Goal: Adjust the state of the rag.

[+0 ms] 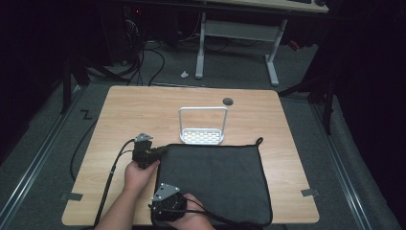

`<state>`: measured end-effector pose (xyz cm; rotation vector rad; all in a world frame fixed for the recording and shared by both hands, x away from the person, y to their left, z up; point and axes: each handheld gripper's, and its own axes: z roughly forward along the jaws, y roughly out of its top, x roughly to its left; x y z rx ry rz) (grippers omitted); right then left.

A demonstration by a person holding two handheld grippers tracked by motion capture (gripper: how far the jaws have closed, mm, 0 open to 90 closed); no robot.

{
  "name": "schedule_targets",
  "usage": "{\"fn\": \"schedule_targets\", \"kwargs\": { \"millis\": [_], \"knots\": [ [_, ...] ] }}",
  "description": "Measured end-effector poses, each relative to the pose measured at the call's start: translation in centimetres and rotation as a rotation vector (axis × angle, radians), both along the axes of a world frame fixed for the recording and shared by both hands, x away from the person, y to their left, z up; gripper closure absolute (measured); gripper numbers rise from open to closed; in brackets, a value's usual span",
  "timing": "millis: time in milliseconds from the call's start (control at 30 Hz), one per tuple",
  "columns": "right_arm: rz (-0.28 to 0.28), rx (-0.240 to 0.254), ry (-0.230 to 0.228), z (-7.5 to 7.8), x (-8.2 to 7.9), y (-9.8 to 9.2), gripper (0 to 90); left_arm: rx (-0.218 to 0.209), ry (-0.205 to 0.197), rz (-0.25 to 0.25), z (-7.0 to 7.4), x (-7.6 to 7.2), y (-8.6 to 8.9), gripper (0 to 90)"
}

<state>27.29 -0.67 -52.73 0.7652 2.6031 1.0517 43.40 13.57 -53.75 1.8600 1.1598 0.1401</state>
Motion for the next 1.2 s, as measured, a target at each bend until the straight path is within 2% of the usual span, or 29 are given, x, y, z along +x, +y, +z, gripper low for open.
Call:
{"fn": "schedule_targets", "kwargs": {
  "millis": [167, 200, 367, 467, 500, 567, 733, 800, 900, 1000, 1100, 1200],
  "knots": [
    [-0.005, -0.013, -0.023, 0.1, -0.1, -0.2, 78.7, 0.001, 0.0, 0.0, 0.0, 0.0, 0.0, 82.6],
    [-0.011, -0.023, -0.032, 0.1, -0.1, -0.3, 81.4, 0.001, 0.0, -0.001, 0.0, 0.0, 0.0, 82.7],
    [-0.01, -0.02, -0.086, 1.1, -0.4, -0.7, 83.8, -0.013, 0.003, 0.0, 0.0, 0.1, 0.1, 83.3],
    [-0.02, 0.015, -0.114, 2.2, -0.7, -1.3, 83.8, -0.059, 0.016, -0.004, 0.2, 0.2, 0.5, 84.4],
    [-0.021, 0.028, -0.129, 2.6, -0.7, -1.6, 83.9, -0.097, 0.027, 0.006, 0.3, 0.2, 0.9, 84.6],
    [-0.028, 0.049, -0.148, 3.3, -0.7, -2.1, 83.9, -0.127, 0.047, 0.006, 0.3, 0.3, 1.1, 85.2],
    [-0.036, 0.086, -0.164, 4.6, -0.7, -2.2, 84.1, -0.169, 0.03, 0.032, 0.7, -0.1, 1.8, 85.4],
    [-0.027, 0.091, -0.169, 4.7, -0.7, -1.7, 84.1, -0.173, 0.025, 0.041, 0.9, -0.2, 2.4, 85.4],
    [-0.015, 0.099, -0.169, 4.8, -0.9, -0.6, 84.0, -0.154, 0.014, 0.052, 1.4, -0.6, 3.8, 85.4],
    [0.012, 0.118, -0.171, 4.9, -1.1, 1.4, 84.0, -0.154, 0.01, 0.073, 1.8, -1.1, 5.8, 85.4],
    [0.047, 0.13, -0.18, 5.1, -1.4, 3.6, 84.0, -0.121, 0.006, 0.1, 2.4, -1.9, 8.5, 85.4],
    [0.078, 0.141, -0.186, 5.4, -1.7, 5.7, 83.9, -0.115, 0.006, 0.131, 3.1, -2.6, 10.9, 85.4]
  ]
}}
